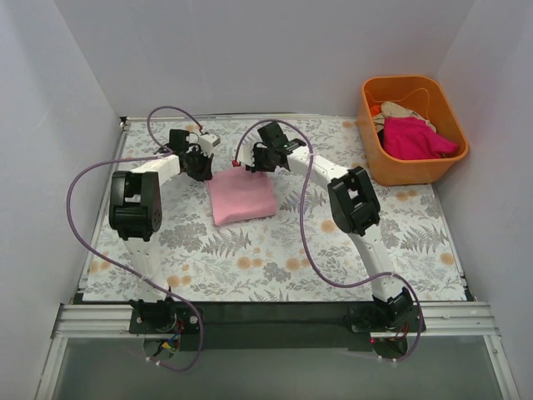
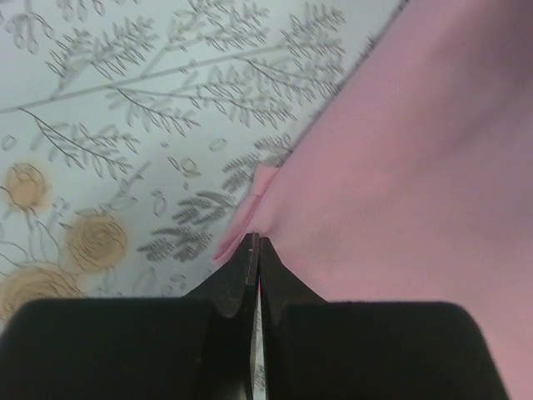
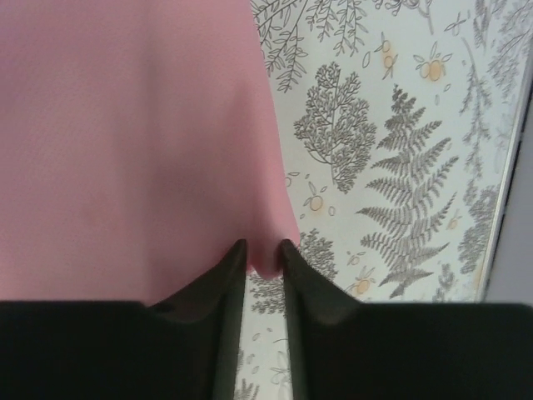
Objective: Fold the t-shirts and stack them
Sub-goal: Fold the tshirt, then neatly place the folded tshirt to the corner
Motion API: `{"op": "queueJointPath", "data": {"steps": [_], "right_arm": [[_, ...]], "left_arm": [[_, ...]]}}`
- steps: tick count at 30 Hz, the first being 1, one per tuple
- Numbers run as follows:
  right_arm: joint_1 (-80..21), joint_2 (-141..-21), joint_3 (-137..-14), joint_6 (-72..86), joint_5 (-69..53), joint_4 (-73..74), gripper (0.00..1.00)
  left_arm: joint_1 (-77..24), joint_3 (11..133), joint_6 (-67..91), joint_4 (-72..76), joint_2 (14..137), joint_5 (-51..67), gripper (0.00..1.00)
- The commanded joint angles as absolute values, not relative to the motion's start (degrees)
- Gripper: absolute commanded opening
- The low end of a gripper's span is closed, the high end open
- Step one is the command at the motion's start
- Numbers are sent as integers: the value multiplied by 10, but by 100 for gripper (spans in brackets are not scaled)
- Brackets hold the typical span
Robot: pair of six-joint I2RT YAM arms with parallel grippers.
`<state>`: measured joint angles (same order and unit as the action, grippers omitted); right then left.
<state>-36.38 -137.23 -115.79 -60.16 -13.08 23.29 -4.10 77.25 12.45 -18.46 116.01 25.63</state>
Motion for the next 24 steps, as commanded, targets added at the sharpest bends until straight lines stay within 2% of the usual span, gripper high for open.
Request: {"op": "queueJointPath", "data": {"steps": [1,3,4,6,8,11,13,14,17,18,21,22,24], "right_arm": [[-359,-1371,-1183,-579,-102,209,30],[-356,-1368,-1185,-570,-96,207,38],[-352,-1364,-1187,-559,-89,207,43],[-348,-1357,-1193,-548,-82,208,46],[-341,-1334,-1193,-528,-76,209,56],[-332,-1283,-1181,-497,-75,216,80],[-325,-1237,-1164,-481,-89,230,86],[-323,-1221,-1158,-471,-94,236,87],[-319,-1159,-1122,-436,-114,262,95],[-318,-1132,-1104,-416,-121,275,97],[-312,-1092,-1075,-377,-137,291,98],[-306,-1069,-1065,-352,-144,294,98],[-298,-1050,-1047,-329,-152,315,98]], "left_arm": [[-34,842,134,-208,1191,236,0],[-34,861,143,-221,1201,237,2],[-34,874,151,-223,1205,234,7],[-33,923,174,-247,1216,237,13],[-33,980,199,-281,1219,243,26],[-33,1033,233,-327,1210,243,40],[-33,1086,265,-371,1198,248,43],[-33,1100,278,-387,1193,245,50],[-37,1150,309,-465,1172,264,53],[-45,1130,335,-478,1143,265,57],[-91,1059,377,-475,1086,218,58],[-106,1012,412,-472,1054,198,70],[-157,978,449,-472,1028,129,71]]}}
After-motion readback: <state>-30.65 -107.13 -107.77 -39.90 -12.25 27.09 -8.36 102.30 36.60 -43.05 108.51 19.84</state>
